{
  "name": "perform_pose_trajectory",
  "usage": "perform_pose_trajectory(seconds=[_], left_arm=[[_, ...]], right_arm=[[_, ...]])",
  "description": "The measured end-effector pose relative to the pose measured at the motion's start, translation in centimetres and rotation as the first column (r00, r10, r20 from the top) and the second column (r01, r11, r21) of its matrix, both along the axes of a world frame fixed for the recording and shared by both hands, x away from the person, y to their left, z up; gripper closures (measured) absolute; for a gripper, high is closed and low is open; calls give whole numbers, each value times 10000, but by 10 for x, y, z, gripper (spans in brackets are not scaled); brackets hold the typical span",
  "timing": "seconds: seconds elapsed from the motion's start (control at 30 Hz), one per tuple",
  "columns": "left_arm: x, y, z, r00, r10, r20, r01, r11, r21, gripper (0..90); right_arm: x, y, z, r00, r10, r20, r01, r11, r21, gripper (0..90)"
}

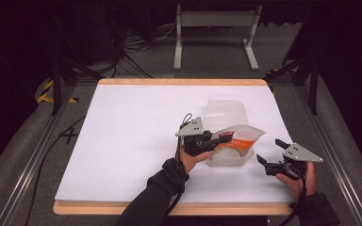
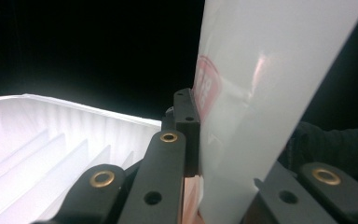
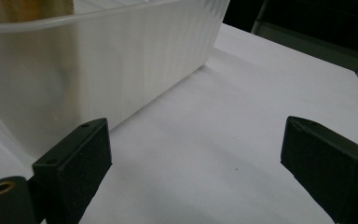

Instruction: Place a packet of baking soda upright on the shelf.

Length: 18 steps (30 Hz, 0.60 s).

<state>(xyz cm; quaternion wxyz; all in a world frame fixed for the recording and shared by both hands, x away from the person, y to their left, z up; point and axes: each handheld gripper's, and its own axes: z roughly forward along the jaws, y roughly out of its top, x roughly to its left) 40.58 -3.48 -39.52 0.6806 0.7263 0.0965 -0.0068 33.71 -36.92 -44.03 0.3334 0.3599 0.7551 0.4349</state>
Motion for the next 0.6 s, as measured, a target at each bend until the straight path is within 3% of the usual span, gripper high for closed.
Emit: perform_pose_trajectory(seconds=[0.43,0.6], left_arm=[[-6,5,15,9958,512,756,-557,9967,597,832],[-9,11,22,9910,761,1100,-851,9932,794,740]], right_arm=[[0,1,0,10000,28,-11,-28,10000,-88,90],[0,1,0,10000,61,-4,-61,9999,-85,90]])
